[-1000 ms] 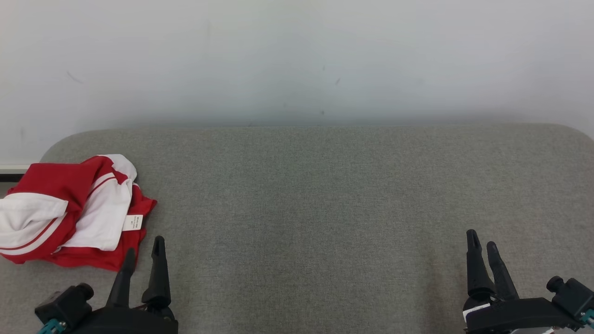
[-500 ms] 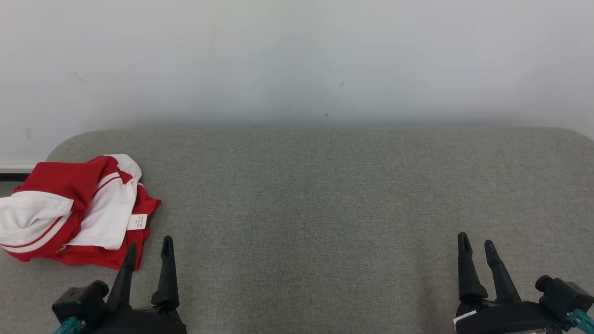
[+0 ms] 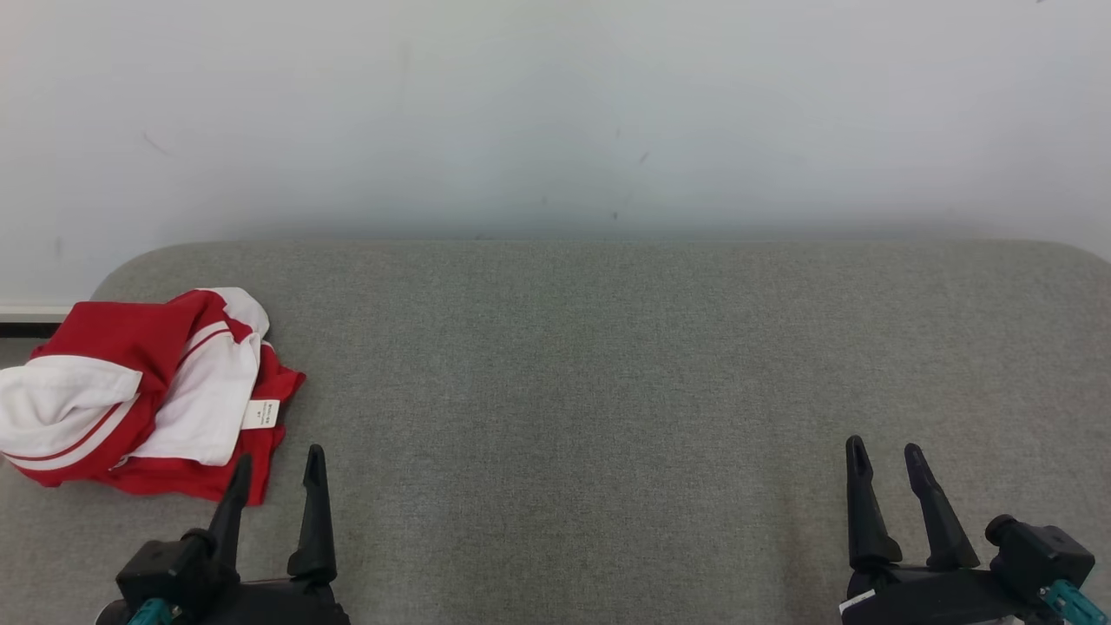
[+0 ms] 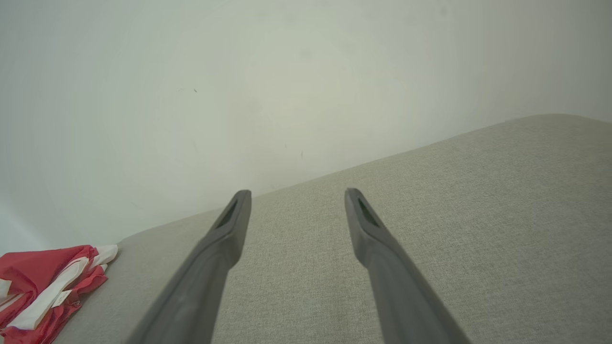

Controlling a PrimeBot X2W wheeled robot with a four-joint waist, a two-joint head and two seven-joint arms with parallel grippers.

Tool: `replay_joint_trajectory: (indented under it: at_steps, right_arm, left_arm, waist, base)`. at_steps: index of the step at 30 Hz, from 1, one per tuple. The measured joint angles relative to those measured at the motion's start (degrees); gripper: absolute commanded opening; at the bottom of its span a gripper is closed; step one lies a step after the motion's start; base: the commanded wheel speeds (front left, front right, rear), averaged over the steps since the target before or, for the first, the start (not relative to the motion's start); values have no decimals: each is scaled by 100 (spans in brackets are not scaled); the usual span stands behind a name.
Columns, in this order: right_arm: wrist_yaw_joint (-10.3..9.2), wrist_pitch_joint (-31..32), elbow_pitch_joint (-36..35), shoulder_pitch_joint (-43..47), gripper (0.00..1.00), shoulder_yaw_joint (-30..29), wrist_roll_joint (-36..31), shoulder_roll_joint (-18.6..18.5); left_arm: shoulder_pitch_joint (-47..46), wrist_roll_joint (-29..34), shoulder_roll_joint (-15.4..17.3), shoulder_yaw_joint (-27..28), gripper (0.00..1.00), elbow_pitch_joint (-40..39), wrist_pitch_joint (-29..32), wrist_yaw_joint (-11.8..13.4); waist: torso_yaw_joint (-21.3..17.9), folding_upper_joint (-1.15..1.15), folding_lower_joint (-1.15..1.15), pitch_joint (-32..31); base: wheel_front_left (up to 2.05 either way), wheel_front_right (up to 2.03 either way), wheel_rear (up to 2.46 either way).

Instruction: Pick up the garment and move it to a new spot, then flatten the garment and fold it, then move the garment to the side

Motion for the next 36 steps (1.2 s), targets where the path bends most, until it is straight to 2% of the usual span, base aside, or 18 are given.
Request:
replay_joint_trajectory:
  at_steps: [9,36]
  right_arm:
    - [1,-102,-65,44,100,-33,-515,-2]
    - [18,-375,-16,175,100,-133,-1614,-2]
  left_arm:
    - [85,383,24,13,100,-15,-101,78]
    - [139,1166,19,130,100,238,-378,-154]
  waist:
    - [13,0,0,-25]
    - [91,0,0,-95]
  base:
    - [0,0,0]
    - [0,0,0]
